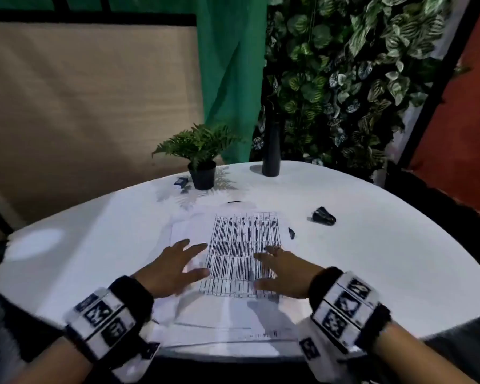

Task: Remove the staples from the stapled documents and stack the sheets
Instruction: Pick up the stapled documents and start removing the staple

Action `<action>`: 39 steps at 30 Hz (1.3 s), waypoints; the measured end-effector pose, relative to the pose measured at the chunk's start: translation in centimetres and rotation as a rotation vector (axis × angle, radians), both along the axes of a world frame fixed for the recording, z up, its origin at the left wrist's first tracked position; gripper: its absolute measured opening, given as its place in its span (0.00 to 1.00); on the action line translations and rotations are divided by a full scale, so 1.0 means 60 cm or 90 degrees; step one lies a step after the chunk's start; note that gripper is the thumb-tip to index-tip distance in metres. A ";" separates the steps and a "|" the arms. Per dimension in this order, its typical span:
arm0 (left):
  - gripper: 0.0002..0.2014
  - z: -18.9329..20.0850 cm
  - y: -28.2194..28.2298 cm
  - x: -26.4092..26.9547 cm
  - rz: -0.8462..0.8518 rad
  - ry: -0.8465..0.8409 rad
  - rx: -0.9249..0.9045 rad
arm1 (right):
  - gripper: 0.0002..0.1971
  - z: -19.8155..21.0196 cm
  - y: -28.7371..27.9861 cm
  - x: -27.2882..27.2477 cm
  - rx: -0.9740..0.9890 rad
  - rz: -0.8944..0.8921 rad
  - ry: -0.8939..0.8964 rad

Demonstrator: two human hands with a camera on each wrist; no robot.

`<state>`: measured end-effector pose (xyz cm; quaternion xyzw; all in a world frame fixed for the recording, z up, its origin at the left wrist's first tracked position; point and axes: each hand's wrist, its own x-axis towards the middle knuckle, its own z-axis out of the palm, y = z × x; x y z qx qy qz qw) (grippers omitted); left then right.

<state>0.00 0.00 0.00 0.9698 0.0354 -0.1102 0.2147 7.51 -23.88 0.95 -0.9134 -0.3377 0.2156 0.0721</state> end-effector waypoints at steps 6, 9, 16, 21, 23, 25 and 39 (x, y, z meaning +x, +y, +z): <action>0.40 -0.042 -0.053 0.049 -0.020 0.209 0.213 | 0.31 -0.056 0.051 -0.003 -0.133 0.033 -0.013; 0.40 -0.044 -0.059 0.061 -0.023 0.190 0.235 | 0.31 -0.043 0.035 0.014 -0.084 0.015 -0.001; 0.40 -0.039 -0.061 0.047 -0.033 0.198 0.209 | 0.19 0.013 -0.079 0.156 -0.017 -0.229 -0.153; 0.42 -0.039 -0.052 0.035 -0.041 0.208 0.189 | 0.30 -0.016 -0.094 0.260 -0.096 -0.286 -0.179; 0.51 -0.037 -0.045 0.038 -0.047 0.218 0.164 | 0.30 -0.039 -0.098 0.298 -0.117 -0.273 -0.191; 0.60 -0.020 -0.039 0.044 -0.060 0.251 0.148 | 0.30 -0.065 -0.103 0.340 -0.157 -0.252 -0.171; 0.49 0.025 0.014 0.270 0.079 0.164 0.149 | 0.08 0.020 -0.092 0.254 0.268 -0.372 0.178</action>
